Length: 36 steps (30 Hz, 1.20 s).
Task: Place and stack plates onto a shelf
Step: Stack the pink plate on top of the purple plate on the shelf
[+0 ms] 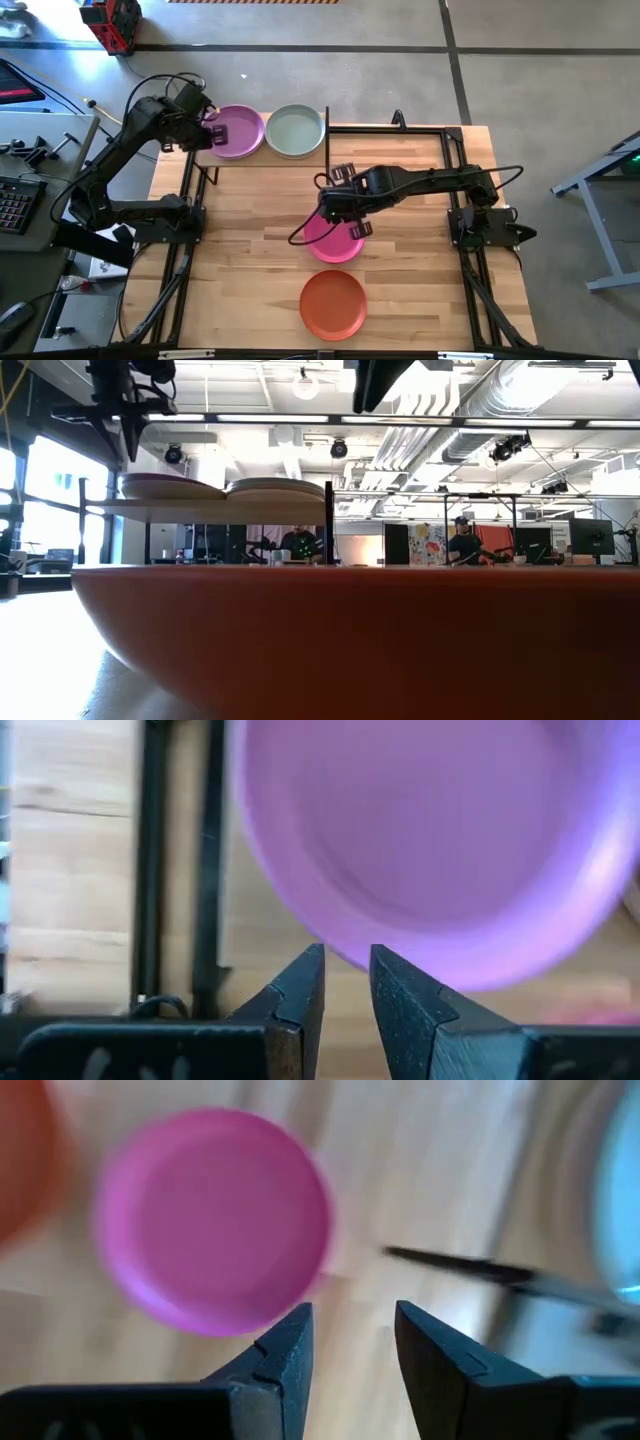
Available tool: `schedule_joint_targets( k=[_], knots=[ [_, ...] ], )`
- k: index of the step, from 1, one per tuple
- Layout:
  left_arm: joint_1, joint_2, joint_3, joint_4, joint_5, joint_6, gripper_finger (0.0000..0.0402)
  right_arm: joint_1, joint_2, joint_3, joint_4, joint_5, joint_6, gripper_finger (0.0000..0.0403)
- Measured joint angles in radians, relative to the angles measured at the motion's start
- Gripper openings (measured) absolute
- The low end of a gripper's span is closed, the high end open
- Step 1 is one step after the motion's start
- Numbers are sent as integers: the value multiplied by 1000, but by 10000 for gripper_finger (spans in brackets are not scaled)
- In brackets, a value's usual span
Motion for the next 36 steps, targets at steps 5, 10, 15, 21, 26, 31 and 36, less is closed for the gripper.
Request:
schedule_joint_targets(
  k=[5, 10, 15, 21, 26, 31, 36],
  knots=[
    [-63, -9, 0, 0, 131, 105, 72, 0, 0, 0, -29, -229, 244, 119],
    [-187, -20, 0, 1, 154, 177, 72, 15, -2, -16, -35, -290, 430, 119],
    [-345, -19, 0, 43, 154, 207, 72, 39, -2, -132, 7, -346, 556, 119],
    [-520, -19, 0, 113, 154, 207, 72, 85, 0, -290, 137, -395, 710, 119],
    [-638, -19, 0, 158, 152, 208, 71, 129, 0, -392, 273, -397, 771, 119],
    [-737, -19, 0, 215, 116, 265, 71, 166, 0, -455, 336, -425, 934, 119],
    [-809, 3, 0, 260, 106, 372, 71, 213, 0, -451, 334, -427, 1073, 119]
  ],
)
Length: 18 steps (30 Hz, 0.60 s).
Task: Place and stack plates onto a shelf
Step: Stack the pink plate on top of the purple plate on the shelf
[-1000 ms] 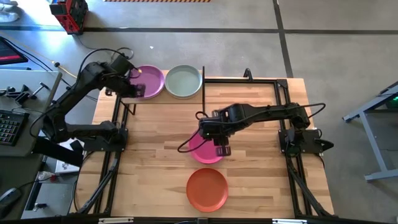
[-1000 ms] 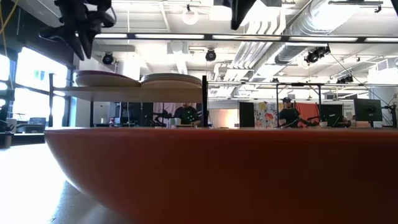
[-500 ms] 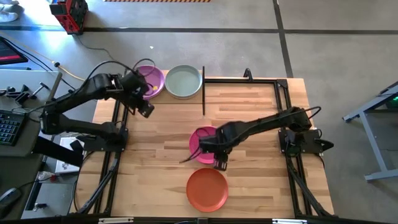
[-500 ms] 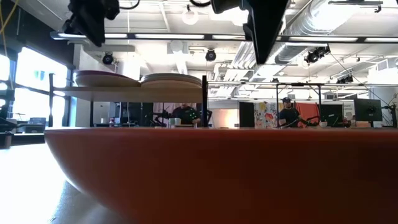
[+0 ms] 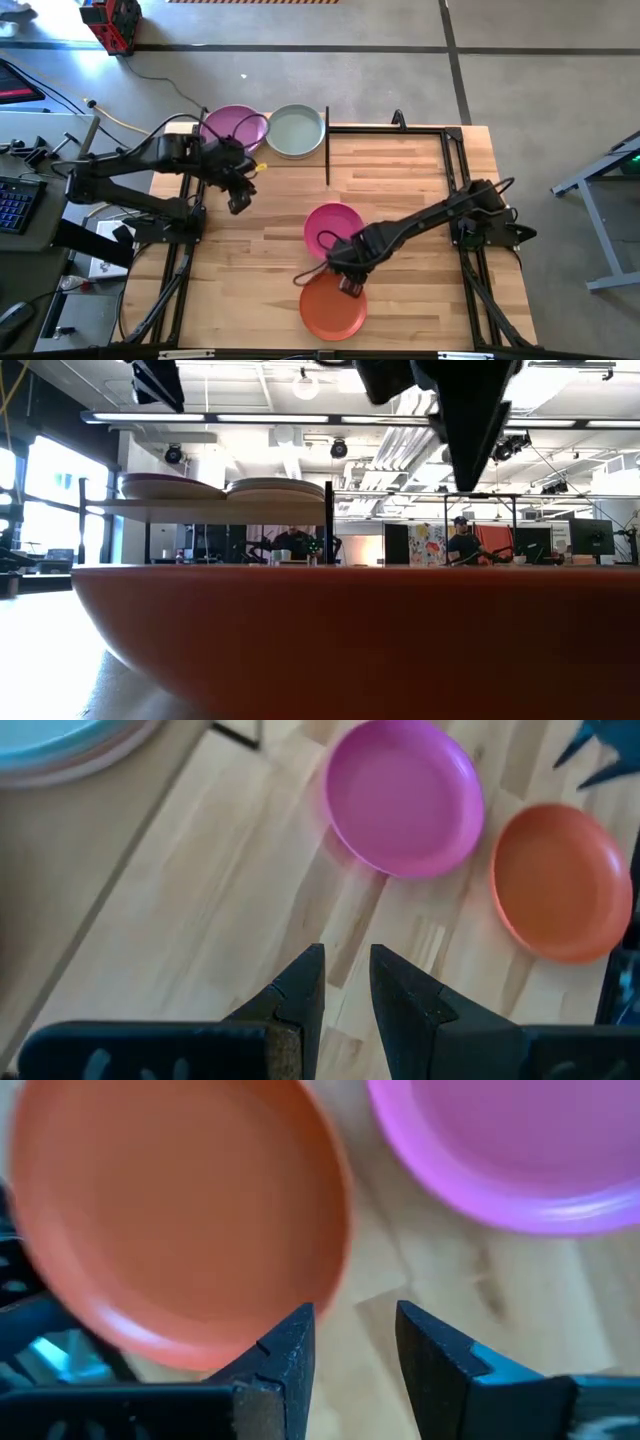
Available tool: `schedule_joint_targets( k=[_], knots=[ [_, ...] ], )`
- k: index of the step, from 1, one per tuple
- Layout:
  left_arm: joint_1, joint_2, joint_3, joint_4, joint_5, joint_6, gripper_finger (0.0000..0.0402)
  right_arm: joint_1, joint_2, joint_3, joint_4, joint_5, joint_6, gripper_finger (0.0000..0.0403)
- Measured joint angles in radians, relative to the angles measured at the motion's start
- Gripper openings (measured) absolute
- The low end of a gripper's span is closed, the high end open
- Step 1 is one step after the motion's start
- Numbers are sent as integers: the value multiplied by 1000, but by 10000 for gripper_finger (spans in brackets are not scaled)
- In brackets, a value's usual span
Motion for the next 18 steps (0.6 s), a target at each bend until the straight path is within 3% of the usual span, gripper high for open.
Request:
schedule_joint_targets(
  k=[4, 7, 12, 18],
  knots=[
    [-41, 46, 0, 13, -1, 17, 71, 39, 0, 20, 3, 8, 104, 119],
    [-59, 96, 0, 19, -3, -63, 71, 65, 0, 44, -3, 33, 184, 119],
    [-70, 187, 0, 77, -8, -243, 71, 112, 0, 134, -84, 151, 256, 119],
    [-70, 291, 0, 203, -7, -323, 71, 139, 0, 278, -264, 271, 254, 119]
  ],
)
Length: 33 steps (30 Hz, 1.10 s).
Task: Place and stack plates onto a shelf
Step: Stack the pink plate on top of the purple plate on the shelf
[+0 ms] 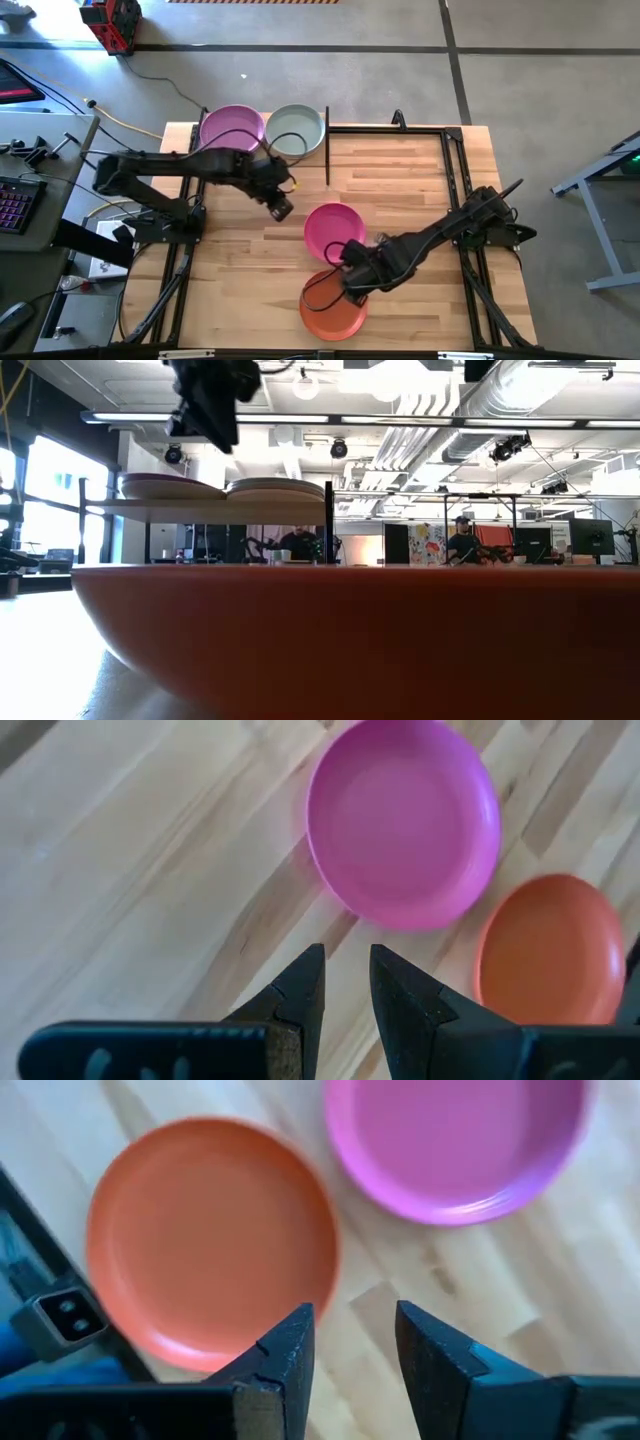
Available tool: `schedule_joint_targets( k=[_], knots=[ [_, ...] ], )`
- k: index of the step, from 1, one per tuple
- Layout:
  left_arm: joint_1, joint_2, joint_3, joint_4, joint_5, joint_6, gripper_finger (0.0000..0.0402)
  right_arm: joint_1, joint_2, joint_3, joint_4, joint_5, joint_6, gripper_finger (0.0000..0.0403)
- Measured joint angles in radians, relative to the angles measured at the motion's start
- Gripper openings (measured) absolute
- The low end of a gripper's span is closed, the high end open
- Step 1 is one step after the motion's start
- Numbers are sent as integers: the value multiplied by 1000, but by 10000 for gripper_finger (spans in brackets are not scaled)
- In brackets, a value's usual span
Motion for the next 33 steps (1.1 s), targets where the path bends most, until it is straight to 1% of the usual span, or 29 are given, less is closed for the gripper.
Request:
schedule_joint_targets(
  k=[5, 8, 14, 18, 26, 28, 33],
  knots=[
    [1, 87, 0, 17, -23, -27, 71, -1, 0, 76, -111, 75, -22, 119],
    [2, 126, 0, 18, -22, -33, 71, -1, 0, 100, -149, 77, -56, 119],
    [2, 191, 0, 32, -22, -93, 71, -1, 0, 102, -226, 100, -91, 119],
    [2, 233, 0, 39, -17, -106, 71, -4, 0, 102, -227, 103, -133, 119],
    [3, 305, 0, 54, 53, -130, 72, -4, 0, 102, -226, 113, -197, 119],
    [3, 322, 0, 72, 79, -145, 72, -4, -4, 101, -226, 123, -216, 119],
    [-1, 352, 0, 154, 104, -194, 72, -4, -15, 101, -226, 142, -253, 119]
  ],
)
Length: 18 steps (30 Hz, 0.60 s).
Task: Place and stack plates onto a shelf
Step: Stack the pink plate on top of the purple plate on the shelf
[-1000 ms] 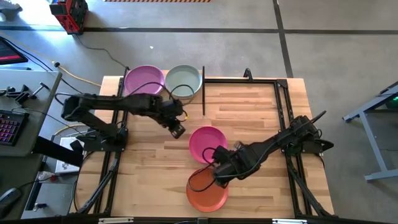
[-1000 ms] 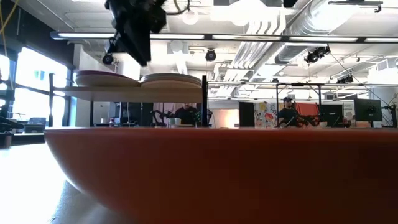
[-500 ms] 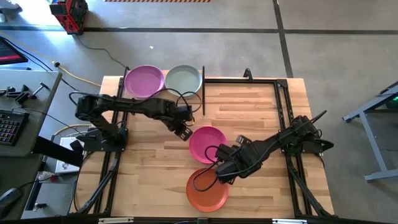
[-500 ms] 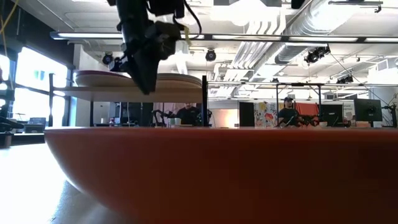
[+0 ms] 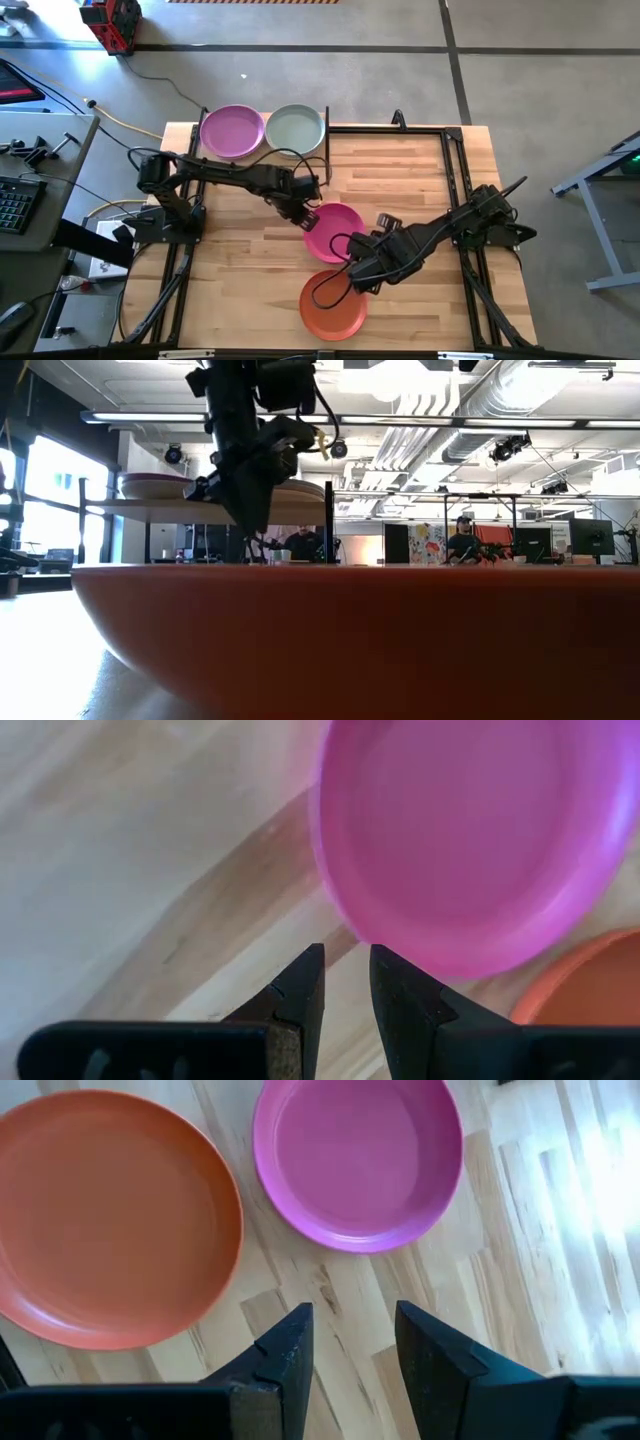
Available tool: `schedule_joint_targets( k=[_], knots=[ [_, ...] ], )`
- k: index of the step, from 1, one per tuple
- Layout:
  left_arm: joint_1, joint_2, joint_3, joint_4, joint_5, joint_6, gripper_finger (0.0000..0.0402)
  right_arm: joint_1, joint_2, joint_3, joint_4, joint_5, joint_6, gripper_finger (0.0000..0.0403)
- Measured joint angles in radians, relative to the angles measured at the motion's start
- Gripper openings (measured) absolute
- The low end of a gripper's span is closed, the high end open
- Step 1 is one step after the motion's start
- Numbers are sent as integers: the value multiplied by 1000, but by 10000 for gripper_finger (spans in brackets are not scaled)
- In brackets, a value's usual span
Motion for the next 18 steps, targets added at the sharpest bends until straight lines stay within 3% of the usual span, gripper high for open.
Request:
schedule_joint_targets(
  k=[18],
  knots=[
    [-15, 15, 0, 46, -57, -110, 72, 1, -17, 0, 0, 6, -45, 119]
  ],
)
